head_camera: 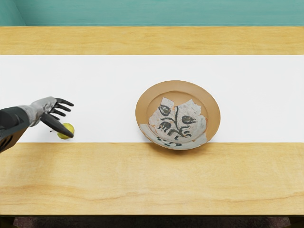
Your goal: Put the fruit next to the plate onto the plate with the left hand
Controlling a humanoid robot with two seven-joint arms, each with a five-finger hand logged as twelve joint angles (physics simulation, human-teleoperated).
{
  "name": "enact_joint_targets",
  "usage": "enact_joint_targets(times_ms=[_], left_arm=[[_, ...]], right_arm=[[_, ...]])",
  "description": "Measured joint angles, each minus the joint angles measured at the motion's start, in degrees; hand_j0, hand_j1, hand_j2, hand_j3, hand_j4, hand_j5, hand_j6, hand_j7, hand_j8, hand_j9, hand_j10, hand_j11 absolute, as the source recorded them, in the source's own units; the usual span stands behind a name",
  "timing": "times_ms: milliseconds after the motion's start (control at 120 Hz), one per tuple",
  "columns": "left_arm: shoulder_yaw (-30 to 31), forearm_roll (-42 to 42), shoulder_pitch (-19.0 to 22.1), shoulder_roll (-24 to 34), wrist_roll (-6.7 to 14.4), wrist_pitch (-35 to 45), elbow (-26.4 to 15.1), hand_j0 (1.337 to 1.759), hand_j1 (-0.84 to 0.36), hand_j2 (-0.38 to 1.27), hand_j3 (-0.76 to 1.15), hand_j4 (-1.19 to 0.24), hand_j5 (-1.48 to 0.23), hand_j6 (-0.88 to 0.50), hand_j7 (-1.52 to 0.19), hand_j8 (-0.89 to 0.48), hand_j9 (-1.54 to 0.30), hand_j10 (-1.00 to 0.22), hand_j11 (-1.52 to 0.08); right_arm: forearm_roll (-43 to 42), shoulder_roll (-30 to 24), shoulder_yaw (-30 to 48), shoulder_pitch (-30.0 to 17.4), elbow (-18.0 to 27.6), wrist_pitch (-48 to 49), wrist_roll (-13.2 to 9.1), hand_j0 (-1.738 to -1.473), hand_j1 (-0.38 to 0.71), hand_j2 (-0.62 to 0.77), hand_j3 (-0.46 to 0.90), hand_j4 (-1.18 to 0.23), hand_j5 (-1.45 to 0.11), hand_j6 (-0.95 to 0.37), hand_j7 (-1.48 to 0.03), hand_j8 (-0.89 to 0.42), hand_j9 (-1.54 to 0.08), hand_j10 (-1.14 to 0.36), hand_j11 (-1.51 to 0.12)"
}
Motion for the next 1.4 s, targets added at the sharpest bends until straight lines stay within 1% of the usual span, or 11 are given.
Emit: enact_joint_targets(times_ms=[233,525,817,1058,1242,1400], left_arm=[[0.0,0.0,0.4,-0.4,0.0,-0.1,0.0,1.658,-0.08,0.07,0.0,-0.36,-0.47,-0.36,-0.47,-0.36,-0.47,-0.36,-0.47],[0.7,0.0,0.5,0.1,0.6,-0.3,-0.5,1.658,-0.11,0.08,0.0,-0.38,-0.5,-0.38,-0.5,-0.38,-0.5,-0.38,-0.5],[0.7,0.0,0.6,0.0,0.7,-0.3,-0.6,1.658,-0.18,0.09,0.0,-0.45,-0.58,-0.45,-0.58,-0.43,-0.58,-0.45,-0.58],[0.8,0.1,1.3,0.1,0.7,-0.3,-0.6,1.658,-0.22,0.1,0.0,-0.48,-0.62,-0.48,-0.61,-0.49,-0.62,-0.48,-0.62],[0.8,0.0,1.3,0.0,0.7,-0.3,-0.6,1.658,-0.27,0.11,0.0,-0.52,-0.67,-0.52,-0.67,-0.49,-0.67,-0.52,-0.67],[0.9,0.0,1.3,0.4,0.7,-0.3,-0.6,1.657,-0.31,0.14,0.0,-0.56,-0.75,-0.56,-0.75,-0.43,-0.74,-0.56,-0.74]], right_arm=[[0.0,0.0,0.0,0.0,0.0,0.0,0.0,-1.658,-0.33,0.0,0.0,-0.02,-0.02,-0.02,-0.02,-0.02,-0.02,-0.02,-0.02],[0.0,0.0,0.0,0.0,0.0,0.0,0.0,-1.658,-0.33,0.0,0.0,-0.02,-0.02,-0.02,-0.02,-0.02,-0.02,-0.02,-0.02],[0.0,0.0,0.0,0.0,0.0,0.0,0.0,-1.658,-0.33,0.0,0.0,-0.02,-0.02,-0.02,-0.02,-0.02,-0.02,-0.02,-0.02],[0.0,0.0,0.0,0.0,0.0,0.0,0.0,-1.658,-0.33,0.0,0.0,-0.02,-0.02,-0.02,-0.02,-0.02,-0.02,-0.02,-0.02],[0.0,0.0,0.0,0.0,0.0,0.0,0.0,-1.658,-0.33,0.0,0.0,-0.02,-0.02,-0.02,-0.02,-0.02,-0.02,-0.02,-0.02],[0.0,0.0,0.0,0.0,0.0,0.0,0.0,-1.658,-0.33,0.0,0.0,-0.02,-0.02,-0.02,-0.02,-0.02,-0.02,-0.02,-0.02]])
